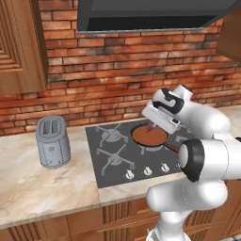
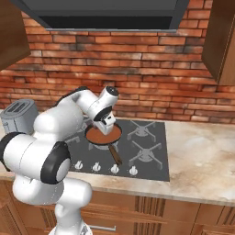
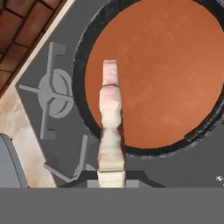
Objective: Retrieve the steak from the fridge and place it on the saucepan with marinade on the stove.
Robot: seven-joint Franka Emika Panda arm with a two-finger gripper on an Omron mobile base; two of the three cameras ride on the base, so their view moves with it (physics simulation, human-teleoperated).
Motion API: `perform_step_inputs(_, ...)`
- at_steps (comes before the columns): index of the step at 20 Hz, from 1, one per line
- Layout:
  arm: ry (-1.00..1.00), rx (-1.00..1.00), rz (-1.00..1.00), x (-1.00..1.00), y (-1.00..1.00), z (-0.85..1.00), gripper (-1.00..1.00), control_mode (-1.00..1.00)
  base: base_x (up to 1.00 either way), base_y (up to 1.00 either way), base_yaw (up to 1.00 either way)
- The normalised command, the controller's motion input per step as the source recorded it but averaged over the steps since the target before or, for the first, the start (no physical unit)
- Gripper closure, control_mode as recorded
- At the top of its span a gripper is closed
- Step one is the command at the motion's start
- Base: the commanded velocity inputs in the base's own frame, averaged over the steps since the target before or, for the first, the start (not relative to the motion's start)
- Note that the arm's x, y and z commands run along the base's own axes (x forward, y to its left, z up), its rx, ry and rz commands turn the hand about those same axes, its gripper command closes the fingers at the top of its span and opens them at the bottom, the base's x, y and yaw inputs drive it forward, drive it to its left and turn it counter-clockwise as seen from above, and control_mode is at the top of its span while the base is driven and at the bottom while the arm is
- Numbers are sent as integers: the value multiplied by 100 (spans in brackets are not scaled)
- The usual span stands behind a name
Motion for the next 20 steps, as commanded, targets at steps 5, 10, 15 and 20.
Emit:
perform_step_inputs(5, 0, 0, 0, 30, 0, -15, 100, -100, 0, 0, 0)
perform_step_inputs(10, 0, 0, 0, 28, 0, -14, 100, -100, 0, 0, 0)
perform_step_inputs(15, 0, 0, 0, 28, 0, -14, 100, -100, 0, 0, 0)
perform_step_inputs(20, 0, 0, 0, 26, 0, -14, 100, -100, 0, 0, 0)
